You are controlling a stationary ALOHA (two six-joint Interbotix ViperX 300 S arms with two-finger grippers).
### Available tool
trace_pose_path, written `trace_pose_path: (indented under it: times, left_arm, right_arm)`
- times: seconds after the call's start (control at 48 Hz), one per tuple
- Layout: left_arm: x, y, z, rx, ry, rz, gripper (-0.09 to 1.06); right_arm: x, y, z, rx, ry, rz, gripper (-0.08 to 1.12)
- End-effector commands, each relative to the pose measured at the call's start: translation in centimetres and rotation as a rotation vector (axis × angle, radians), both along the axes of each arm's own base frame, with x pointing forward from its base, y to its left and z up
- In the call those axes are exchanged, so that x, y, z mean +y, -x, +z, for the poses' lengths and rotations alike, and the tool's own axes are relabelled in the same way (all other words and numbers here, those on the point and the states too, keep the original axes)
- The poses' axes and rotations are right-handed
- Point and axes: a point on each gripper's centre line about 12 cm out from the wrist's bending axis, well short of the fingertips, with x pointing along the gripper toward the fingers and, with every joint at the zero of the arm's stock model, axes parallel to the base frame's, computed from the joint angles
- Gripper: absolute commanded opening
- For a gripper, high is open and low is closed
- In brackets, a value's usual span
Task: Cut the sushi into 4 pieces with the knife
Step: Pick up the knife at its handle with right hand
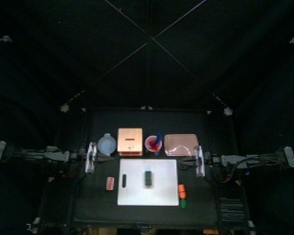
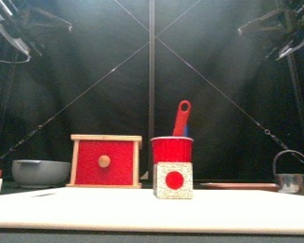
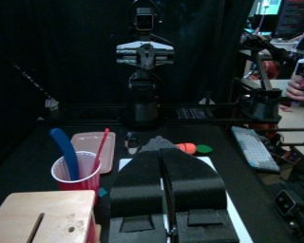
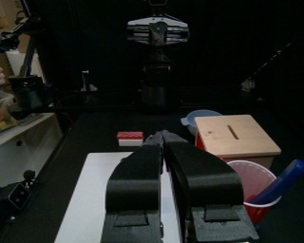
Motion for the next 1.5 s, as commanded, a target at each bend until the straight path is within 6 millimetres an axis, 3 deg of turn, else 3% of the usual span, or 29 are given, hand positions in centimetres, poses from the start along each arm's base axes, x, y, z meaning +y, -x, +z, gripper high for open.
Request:
trace_pose_path:
  times: [0.021, 0.125, 0.354, 0.583, 0.688, 0.896, 1.083, 1.188, 1.5]
  left_arm:
    - [0.1, -0.8, 0.8, -0.043, 0.001, 0.005, -0.03]
    - [0.1, -1.7, 0.2, -0.034, 0.001, 0.007, -0.01]
    - [-0.1, -4.7, -1.4, 0.051, -0.018, -0.006, -0.01]
    - [-0.4, -5.3, -1.3, 0.032, -0.113, -0.036, 0.03]
    - [-0.6, -5.0, -1.8, 0.022, -0.151, -0.055, 0.12]
    - [-0.5, -4.9, -2.2, 0.019, -0.134, -0.052, 0.51]
    - [-0.2, -4.6, -3.0, 0.040, -0.083, -0.027, 0.87]
    - [0.1, -4.6, -3.0, 0.042, -0.061, -0.010, 0.95]
    - [0.1, -4.3, -3.8, 0.062, -0.056, -0.006, 0.95]
  right_arm:
    - [-0.3, -0.9, 1.1, -0.009, -0.030, -0.017, 0.02]
    - [-1.3, -2.5, 1.6, 0.041, -0.077, -0.059, 0.09]
    - [-4.3, -8.6, 1.7, 0.384, -0.144, -0.157, 0.23]
    - [-5.6, -13.9, 1.2, 0.689, -0.155, -0.159, 0.73]
    - [-5.8, -15.4, 0.9, 0.811, -0.118, -0.154, 0.90]
    - [-7.2, -17.9, 1.3, 0.996, -0.035, -0.180, 0.92]
    - [-7.5, -19.7, -1.4, 1.289, 0.048, -0.158, 0.92]
    - [-7.9, -20.6, -2.6, 1.403, 0.065, -0.164, 0.92]
    - [-9.7, -21.9, -3.9, 1.504, 0.143, -0.231, 0.90]
